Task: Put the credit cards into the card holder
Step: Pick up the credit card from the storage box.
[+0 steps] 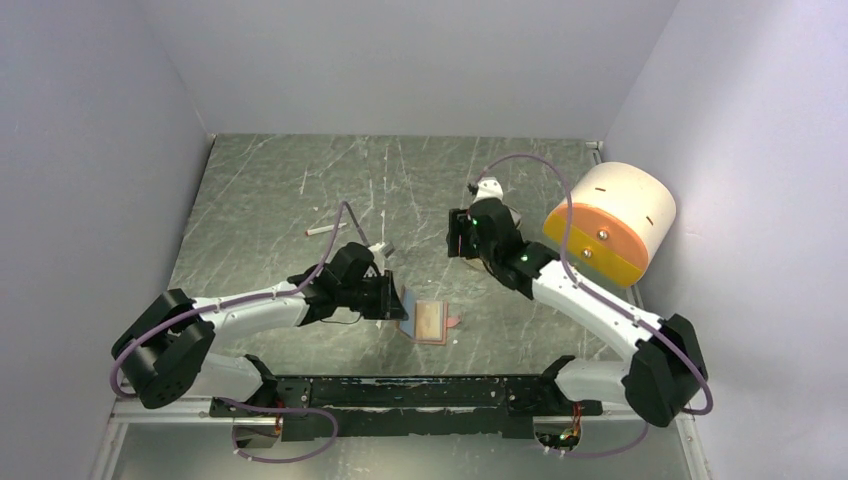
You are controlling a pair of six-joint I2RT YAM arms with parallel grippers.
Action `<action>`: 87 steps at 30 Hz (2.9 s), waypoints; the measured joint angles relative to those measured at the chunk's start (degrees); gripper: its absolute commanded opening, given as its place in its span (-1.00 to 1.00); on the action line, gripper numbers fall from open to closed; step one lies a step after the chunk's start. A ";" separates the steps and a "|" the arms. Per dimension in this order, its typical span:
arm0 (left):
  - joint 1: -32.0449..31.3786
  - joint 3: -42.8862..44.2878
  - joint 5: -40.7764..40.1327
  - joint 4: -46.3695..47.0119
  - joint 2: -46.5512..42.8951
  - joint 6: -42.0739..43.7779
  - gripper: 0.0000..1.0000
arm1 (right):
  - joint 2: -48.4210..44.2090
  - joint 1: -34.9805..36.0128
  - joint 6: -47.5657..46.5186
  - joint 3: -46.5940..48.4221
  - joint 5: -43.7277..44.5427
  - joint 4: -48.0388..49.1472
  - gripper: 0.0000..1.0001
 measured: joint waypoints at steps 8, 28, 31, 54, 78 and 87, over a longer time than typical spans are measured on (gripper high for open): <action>3.34 -4.33 0.92 0.02 -0.70 -0.92 -0.31 | 11.80 -2.80 -17.46 8.92 7.74 -3.41 0.33; 3.48 -5.92 3.56 4.50 0.57 -1.99 -0.66 | 22.01 -13.64 -34.23 12.35 3.02 -4.28 0.33; 3.48 -5.92 3.93 4.85 0.74 -1.97 -0.60 | 21.90 -13.79 -36.22 12.35 1.70 -4.15 0.34; 3.56 -9.27 5.79 10.16 1.22 -4.66 -0.54 | 24.26 -12.07 -46.42 11.39 6.01 -1.64 0.35; 3.58 -9.90 5.79 11.37 0.07 -5.40 -0.54 | 28.55 -9.03 -50.27 8.46 17.00 5.07 0.14; 3.58 -10.88 5.79 11.63 -0.83 -5.57 -0.53 | 28.55 -8.87 -49.88 8.46 17.31 4.63 -0.02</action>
